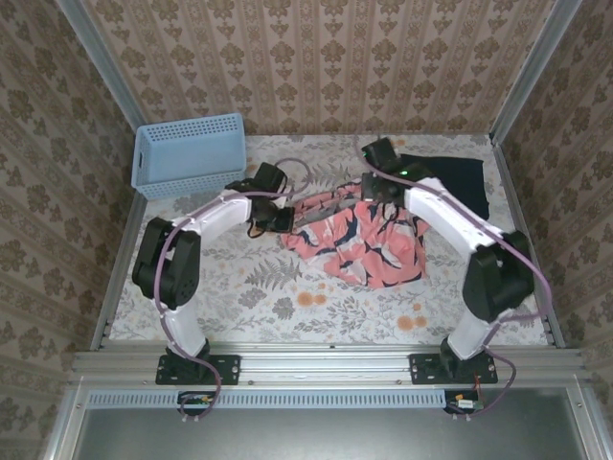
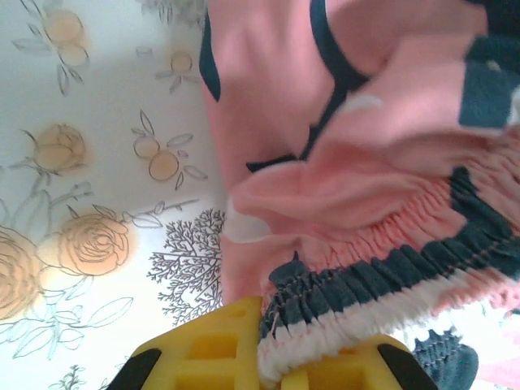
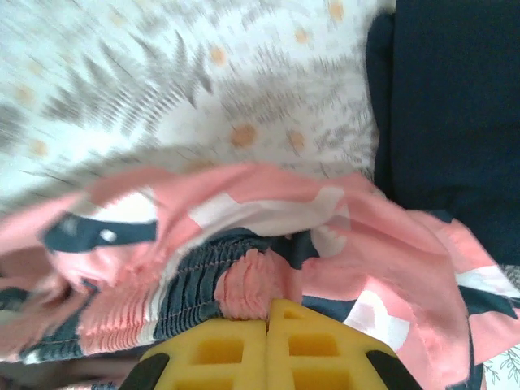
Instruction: Fold and stack the mixed laundry pile
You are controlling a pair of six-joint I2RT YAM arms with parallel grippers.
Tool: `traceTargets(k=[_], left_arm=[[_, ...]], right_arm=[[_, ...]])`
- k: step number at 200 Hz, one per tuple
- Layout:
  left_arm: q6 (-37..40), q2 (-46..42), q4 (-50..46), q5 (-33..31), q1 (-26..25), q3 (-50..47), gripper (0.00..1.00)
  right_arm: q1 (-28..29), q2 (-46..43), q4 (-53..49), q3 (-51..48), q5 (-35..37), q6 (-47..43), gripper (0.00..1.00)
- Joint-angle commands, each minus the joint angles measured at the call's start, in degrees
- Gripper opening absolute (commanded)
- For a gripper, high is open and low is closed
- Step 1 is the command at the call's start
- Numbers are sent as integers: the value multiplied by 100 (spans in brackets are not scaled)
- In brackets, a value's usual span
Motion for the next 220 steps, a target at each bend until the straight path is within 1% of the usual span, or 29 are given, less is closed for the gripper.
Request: traceTargets(k=[1,13,16,27,35,46,61,72,83,89,93,103,133,144,150,155,162,170,172,175,192,200,210,220], left_arm=[[192,-603,-138,-82,244,702,0],[228,-688,-121,-33,278,1164,0],[244,-695,-120,-22,435,1293,0],[296,-687,-185,32,595,1842,0],[310,-654,-277,33,733,2302,0],[326,-598,-439,132,956,2995,0],[302,-566,-593,242,1213,3849,0],[414,-605,-752,188,1271,4404,0],[570,-736,-776,52,1232,4657,0],[594,-851,-687,21,1210,4650,3],[600,-936,-606,50,1212,4598,6],[547,-1159,-389,99,1199,4399,6],[665,-1669,58,-56,889,3945,7],[737,-1752,275,-177,710,3896,5],[798,-1739,413,-257,603,3902,3],[850,-1698,507,-349,482,3925,3],[924,-1554,591,-450,361,4018,2],[943,-1276,565,-469,349,4257,2],[929,-1180,530,-445,225,4348,2],[892,-1025,467,-393,182,4479,1],[616,-85,67,125,173,5335,0],[450,298,-79,396,143,5635,0],[225,694,-258,786,74,5836,0],[38,917,-253,1178,-68,5716,0]], right_arm=[[-322,-783,-138,240,-956,66,0],[-512,-906,-74,399,-1505,44,0],[-584,-921,-33,448,-1708,51,0],[-807,-900,126,679,-2553,92,0],[-947,-814,116,1029,-3070,126,0],[-1036,-599,-135,1747,-3534,39,0],[-1042,-272,-583,2933,-3809,-177,0],[-1078,-102,-817,3615,-3867,-190,0],[-1088,-91,-872,3908,-3938,-189,0],[-1088,-152,-848,3883,-3975,-159,0],[-1092,-207,-829,3808,-3997,-113,0],[-1088,-403,-706,3464,-4133,17,0],[-1081,-1267,71,1518,-4797,544,0],[-1082,-1478,231,888,-5047,722,0],[-1093,-1502,260,559,-5060,802,0],[-1104,-1738,289,299,-4980,878,0],[-1151,-1866,366,-93,-4876,992,0],[-1250,-1988,453,-507,-4864,1137,0],[-1282,-2028,542,-609,-4876,1179,0],[-1331,-2064,650,-744,-4870,1255,0],[-1670,-2266,759,-1427,-4702,1460,0],[-1894,-2371,689,-1713,-4494,1423,0],[-2128,-2468,525,-1951,-4119,1252,0],[-2415,-2557,366,-2234,-3740,1026,0]])
